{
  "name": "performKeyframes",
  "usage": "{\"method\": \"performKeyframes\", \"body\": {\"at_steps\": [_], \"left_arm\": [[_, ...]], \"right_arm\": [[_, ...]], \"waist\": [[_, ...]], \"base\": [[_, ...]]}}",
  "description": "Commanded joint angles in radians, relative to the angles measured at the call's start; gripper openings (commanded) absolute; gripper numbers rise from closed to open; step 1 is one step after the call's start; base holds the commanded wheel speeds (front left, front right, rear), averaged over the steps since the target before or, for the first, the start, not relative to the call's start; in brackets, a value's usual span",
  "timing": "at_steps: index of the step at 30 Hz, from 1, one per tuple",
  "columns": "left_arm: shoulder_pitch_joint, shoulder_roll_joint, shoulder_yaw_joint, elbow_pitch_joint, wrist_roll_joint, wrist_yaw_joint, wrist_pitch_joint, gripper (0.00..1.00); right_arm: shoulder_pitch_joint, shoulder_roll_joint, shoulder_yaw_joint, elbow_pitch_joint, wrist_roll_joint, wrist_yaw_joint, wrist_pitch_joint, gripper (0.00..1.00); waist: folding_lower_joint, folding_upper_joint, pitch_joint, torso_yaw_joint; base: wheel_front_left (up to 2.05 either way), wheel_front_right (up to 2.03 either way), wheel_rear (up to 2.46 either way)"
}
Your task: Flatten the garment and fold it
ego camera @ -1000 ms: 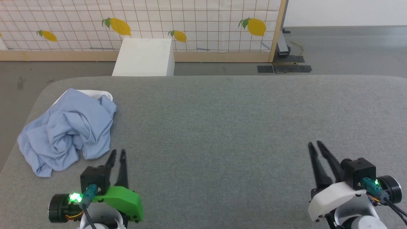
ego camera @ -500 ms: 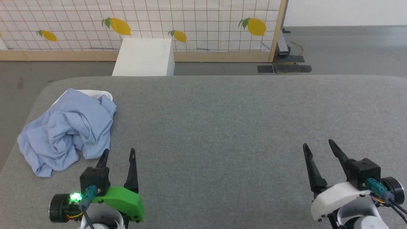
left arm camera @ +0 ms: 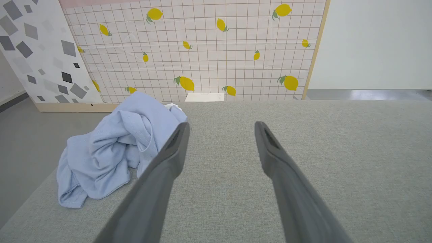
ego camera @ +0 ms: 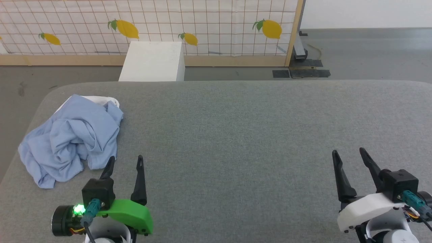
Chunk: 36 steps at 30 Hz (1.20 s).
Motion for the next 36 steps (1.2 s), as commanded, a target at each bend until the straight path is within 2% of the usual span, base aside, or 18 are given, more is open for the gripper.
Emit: {"method": "performKeyframes", "body": {"at_steps": [1,21,36], "left_arm": [[0.014,-0.001,0.0,-0.006,-0.012,-0.002,-0.01,1.0],[0.016,-0.001,0.004,-0.014,-0.053,-0.006,-0.051,1.0],[0.025,-0.002,0.004,-0.025,-0.086,0.002,-0.083,1.0]], "right_arm": [[-0.007,0.0,-0.008,0.005,0.013,0.0,-0.012,1.0],[-0.012,0.001,-0.04,0.028,0.065,-0.001,-0.053,1.0],[-0.012,0.001,-0.049,0.044,0.085,-0.001,-0.084,1.0]], "waist": [[0.0,0.0,0.0,0.0],[0.0,0.0,0.007,0.006],[0.0,0.0,0.012,0.066]], "base": [[0.0,0.0,0.0],[0.0,0.0,0.0],[0.0,0.0,0.0]]}}
